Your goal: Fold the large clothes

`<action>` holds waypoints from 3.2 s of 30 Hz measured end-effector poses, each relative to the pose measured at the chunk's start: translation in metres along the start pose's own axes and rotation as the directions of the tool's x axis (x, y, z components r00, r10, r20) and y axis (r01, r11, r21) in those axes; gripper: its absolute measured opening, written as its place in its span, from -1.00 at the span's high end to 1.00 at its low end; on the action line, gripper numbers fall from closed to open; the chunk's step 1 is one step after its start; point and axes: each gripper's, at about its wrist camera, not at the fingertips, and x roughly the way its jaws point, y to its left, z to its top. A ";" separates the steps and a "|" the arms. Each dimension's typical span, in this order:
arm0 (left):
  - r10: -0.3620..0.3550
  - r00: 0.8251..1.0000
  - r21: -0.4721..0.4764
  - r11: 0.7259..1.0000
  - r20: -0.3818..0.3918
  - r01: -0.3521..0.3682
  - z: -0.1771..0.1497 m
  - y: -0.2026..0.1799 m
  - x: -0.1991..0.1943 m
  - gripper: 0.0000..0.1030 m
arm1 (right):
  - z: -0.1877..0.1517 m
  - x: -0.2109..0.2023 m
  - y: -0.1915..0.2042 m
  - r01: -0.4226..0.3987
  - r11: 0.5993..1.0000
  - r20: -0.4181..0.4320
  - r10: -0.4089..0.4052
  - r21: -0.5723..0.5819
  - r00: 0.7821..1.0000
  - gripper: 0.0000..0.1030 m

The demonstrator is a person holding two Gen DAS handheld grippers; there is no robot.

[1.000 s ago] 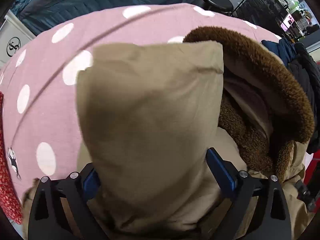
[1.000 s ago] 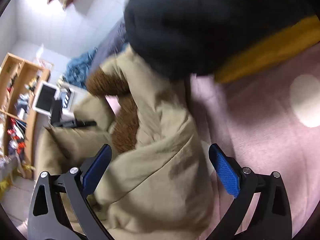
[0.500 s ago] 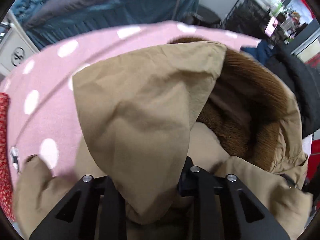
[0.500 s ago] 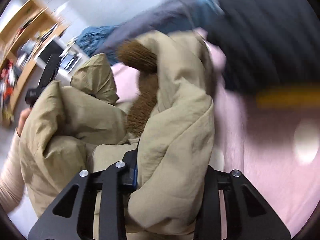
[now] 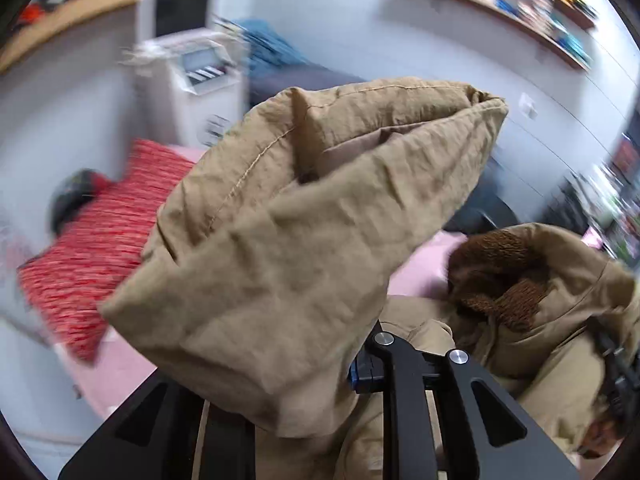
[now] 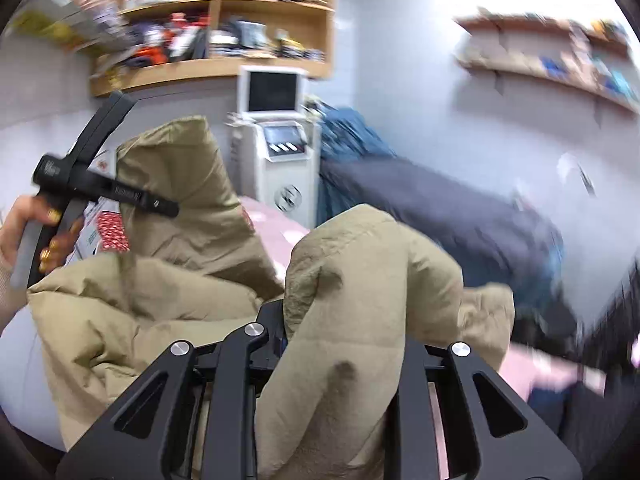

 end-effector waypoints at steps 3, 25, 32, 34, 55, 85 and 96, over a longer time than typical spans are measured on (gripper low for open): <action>0.085 0.994 -0.065 0.995 0.075 -0.080 0.001 0.024 -0.022 0.63 | 0.033 0.017 0.020 -0.036 0.995 0.059 0.041 -0.093 0.997 0.60; -0.029 0.981 -0.314 0.949 -0.194 -0.034 -0.070 0.053 0.088 -0.72 | -0.226 0.002 -0.180 0.314 0.666 -0.448 0.034 0.677 0.893 -0.41; 0.084 0.980 -0.277 0.952 -0.179 -0.132 -0.111 0.058 0.037 -0.76 | -0.188 -0.035 -0.092 0.221 0.790 -0.300 -0.049 0.572 0.953 -0.61; 0.120 0.979 -0.254 0.954 -0.166 -0.160 -0.115 0.061 0.031 -0.77 | -0.186 -0.049 -0.071 0.200 0.828 -0.269 -0.062 0.523 0.961 -0.79; 0.149 0.970 -0.174 0.968 -0.191 -0.183 -0.161 0.031 0.012 -0.84 | -0.289 0.019 0.058 0.028 0.871 -0.625 0.329 0.491 0.708 -0.38; 0.137 0.932 -0.087 0.981 -0.335 -0.175 -0.216 0.033 0.060 -0.87 | -0.249 -0.099 -0.062 0.517 0.847 -0.607 -0.346 0.127 0.716 -0.39; 0.144 0.931 0.088 0.989 -0.335 -0.121 -0.242 -0.025 0.097 -0.88 | -0.228 -0.051 -0.017 0.281 0.935 -0.590 -0.104 0.216 0.801 -0.63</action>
